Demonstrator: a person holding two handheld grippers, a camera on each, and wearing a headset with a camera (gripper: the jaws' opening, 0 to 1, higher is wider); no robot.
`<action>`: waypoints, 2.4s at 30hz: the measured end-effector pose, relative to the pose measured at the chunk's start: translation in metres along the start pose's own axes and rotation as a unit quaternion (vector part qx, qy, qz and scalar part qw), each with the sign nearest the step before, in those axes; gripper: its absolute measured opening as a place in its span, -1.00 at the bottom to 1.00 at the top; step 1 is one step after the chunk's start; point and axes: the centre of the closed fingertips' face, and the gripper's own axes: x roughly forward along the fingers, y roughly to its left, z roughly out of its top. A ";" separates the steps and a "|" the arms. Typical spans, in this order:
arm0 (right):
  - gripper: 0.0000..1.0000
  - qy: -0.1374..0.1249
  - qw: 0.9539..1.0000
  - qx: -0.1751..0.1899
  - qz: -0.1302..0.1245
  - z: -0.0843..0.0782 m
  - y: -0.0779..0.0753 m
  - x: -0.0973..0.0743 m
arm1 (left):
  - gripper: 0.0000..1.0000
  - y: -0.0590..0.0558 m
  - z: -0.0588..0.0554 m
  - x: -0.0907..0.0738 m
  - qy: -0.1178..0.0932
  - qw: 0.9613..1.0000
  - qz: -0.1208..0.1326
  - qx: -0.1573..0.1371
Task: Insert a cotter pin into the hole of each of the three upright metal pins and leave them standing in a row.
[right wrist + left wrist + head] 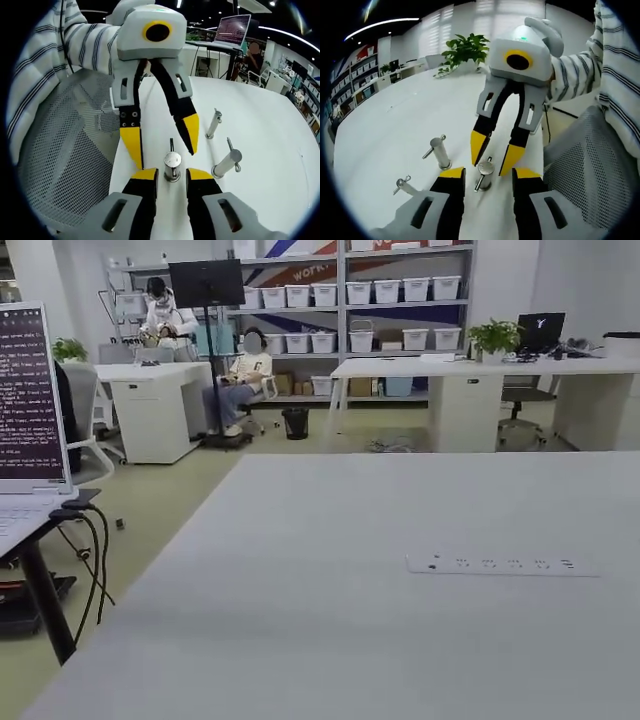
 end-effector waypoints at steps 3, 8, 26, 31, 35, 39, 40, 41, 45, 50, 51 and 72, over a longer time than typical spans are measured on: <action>-0.65 -0.015 1.000 0.022 0.008 0.000 0.004 0.003 | 0.00 -0.008 -0.001 -0.005 -0.012 1.000 -0.012 -0.022; -0.60 -0.031 0.998 0.057 0.003 -0.002 0.005 0.009 | 0.38 -0.013 -0.004 -0.015 -0.028 0.998 0.011 -0.046; -0.57 -0.048 0.996 0.077 0.003 0.003 0.005 0.032 | 0.97 -0.026 -0.020 -0.040 -0.044 0.991 0.063 -0.106; -0.61 -0.041 0.997 0.067 0.001 0.004 0.004 0.039 | 0.97 -0.030 -0.022 -0.042 -0.041 0.991 0.066 -0.111; -0.68 -0.036 0.998 0.050 0.000 0.006 0.003 0.043 | 0.97 -0.030 -0.025 -0.045 -0.041 0.990 0.075 -0.116; -0.76 -0.043 0.998 0.048 0.002 0.010 0.003 0.045 | 0.97 -0.025 -0.026 -0.052 -0.042 0.988 0.092 -0.117; -0.77 -0.043 0.998 0.046 0.001 0.011 0.003 0.045 | 0.97 -0.023 -0.026 -0.053 -0.042 0.987 0.099 -0.117; -0.77 -0.042 0.998 0.041 -0.001 0.011 0.003 0.045 | 0.97 -0.020 -0.026 -0.056 -0.043 0.986 0.106 -0.118; -0.79 -0.037 0.999 0.024 -0.009 0.011 0.004 0.045 | 0.97 -0.017 -0.021 -0.060 -0.056 0.984 0.116 -0.123; -0.80 -0.034 0.999 0.016 -0.015 0.012 0.005 0.046 | 0.93 -0.014 -0.024 -0.062 -0.050 0.982 0.129 -0.126; -0.80 -0.033 0.999 0.014 -0.015 0.012 0.005 0.046 | 0.93 -0.013 -0.023 -0.063 -0.052 0.981 0.133 -0.129; -0.81 -0.068 0.994 0.064 -0.064 0.003 -0.012 -0.007 | 0.93 -0.001 -0.028 -0.065 -0.042 0.979 0.146 -0.136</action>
